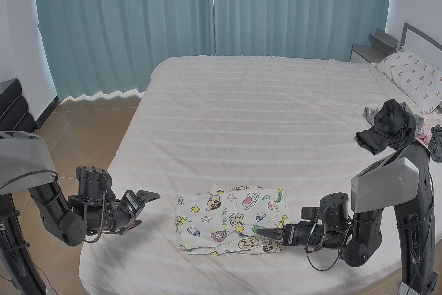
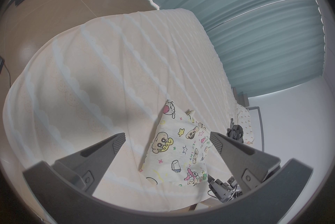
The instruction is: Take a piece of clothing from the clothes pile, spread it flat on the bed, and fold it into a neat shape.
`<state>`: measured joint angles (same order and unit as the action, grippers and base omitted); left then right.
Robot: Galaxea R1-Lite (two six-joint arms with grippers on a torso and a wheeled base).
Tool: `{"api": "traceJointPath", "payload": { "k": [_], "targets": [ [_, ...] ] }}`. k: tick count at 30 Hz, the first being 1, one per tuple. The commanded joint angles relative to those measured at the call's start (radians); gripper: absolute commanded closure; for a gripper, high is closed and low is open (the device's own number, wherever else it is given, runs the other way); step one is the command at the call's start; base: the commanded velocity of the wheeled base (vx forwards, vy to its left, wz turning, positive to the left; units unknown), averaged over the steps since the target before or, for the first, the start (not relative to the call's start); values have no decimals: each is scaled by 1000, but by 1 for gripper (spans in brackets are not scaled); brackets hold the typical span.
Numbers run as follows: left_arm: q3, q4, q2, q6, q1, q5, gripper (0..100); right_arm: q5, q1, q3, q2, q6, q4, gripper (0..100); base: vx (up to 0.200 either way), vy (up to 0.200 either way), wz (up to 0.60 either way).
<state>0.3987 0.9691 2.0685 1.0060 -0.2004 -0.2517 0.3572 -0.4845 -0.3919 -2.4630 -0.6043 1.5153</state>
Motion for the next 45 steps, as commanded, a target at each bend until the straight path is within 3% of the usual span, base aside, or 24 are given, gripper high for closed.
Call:
{"api": "traceJointPath", "payload": {
  "k": [1,20,23,33,45],
  "targets": [
    [2,0,4,0,-1,0,0,6,-11,-8,1,4,-15,100,0,0,0],
    [0,0,5,-1,-1,5,0,11,50,59,7,144,-17,100,0,0,0],
    [0,0,4,-1,-1,5,0,34,69,100,9,215,-18,100,0,0,0],
    [-1,0,4,-1,-1,5,0,34,90,117,-8,308,-29,100,0,0,0],
    [-1,0,4,-1,-2,3,0,31,95,119,-17,331,-30,100,0,0,0]
  ]
}}
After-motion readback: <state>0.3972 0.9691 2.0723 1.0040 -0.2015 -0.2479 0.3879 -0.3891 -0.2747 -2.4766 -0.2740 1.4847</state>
